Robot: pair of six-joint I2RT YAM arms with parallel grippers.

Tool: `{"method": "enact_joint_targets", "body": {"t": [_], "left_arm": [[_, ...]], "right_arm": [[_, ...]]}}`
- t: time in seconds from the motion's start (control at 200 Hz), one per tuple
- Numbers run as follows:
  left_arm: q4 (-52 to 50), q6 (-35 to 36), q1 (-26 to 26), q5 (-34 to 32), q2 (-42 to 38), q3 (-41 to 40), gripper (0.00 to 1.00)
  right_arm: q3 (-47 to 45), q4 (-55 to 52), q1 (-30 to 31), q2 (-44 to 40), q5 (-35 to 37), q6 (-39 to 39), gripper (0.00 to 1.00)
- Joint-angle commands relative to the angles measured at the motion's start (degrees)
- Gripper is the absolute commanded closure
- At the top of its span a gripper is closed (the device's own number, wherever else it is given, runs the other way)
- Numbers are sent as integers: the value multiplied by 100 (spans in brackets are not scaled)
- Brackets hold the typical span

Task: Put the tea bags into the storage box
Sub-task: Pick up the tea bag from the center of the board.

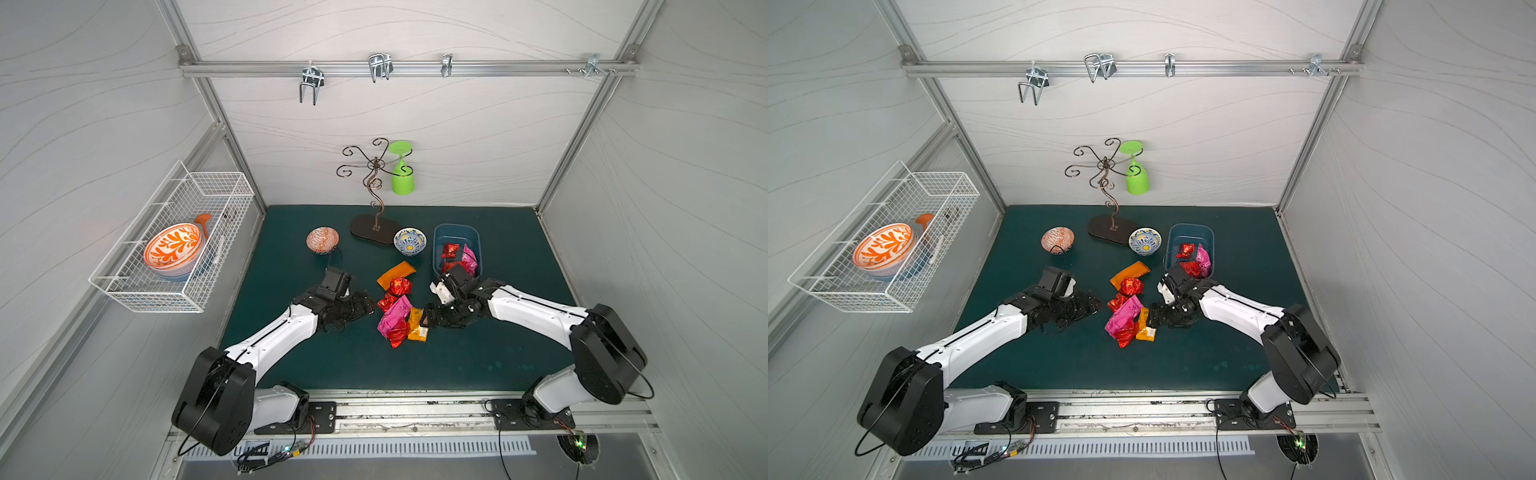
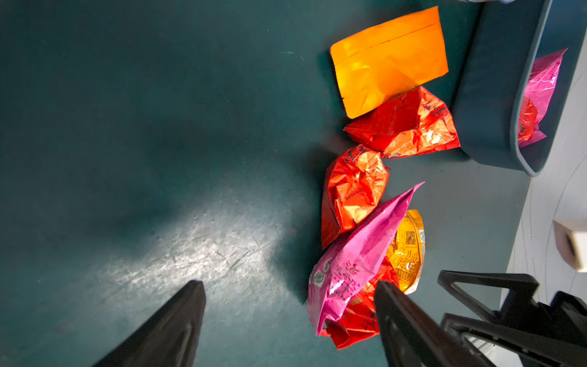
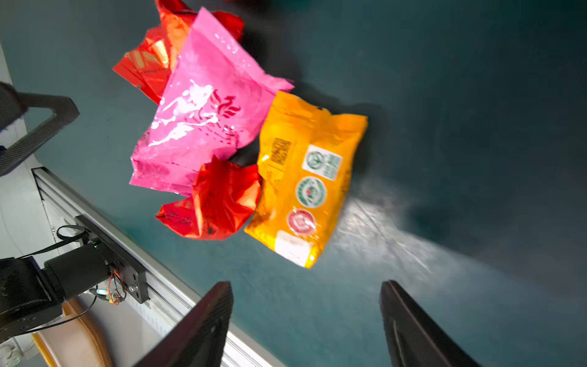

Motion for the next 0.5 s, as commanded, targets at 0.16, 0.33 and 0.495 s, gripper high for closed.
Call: {"method": "enact_joint_targets", "body": {"t": [0.16, 0.33, 0.495], "left_arm": [[88, -43, -29, 24, -63, 99, 12], [76, -30, -27, 14, -65, 107, 12], [76, -9, -29, 14, -46, 142, 12]], "right_arm": [[340, 397, 106, 786, -187, 96, 23], [418, 365, 101, 944, -53, 81, 27], [418, 320, 103, 994, -16, 55, 47]]}}
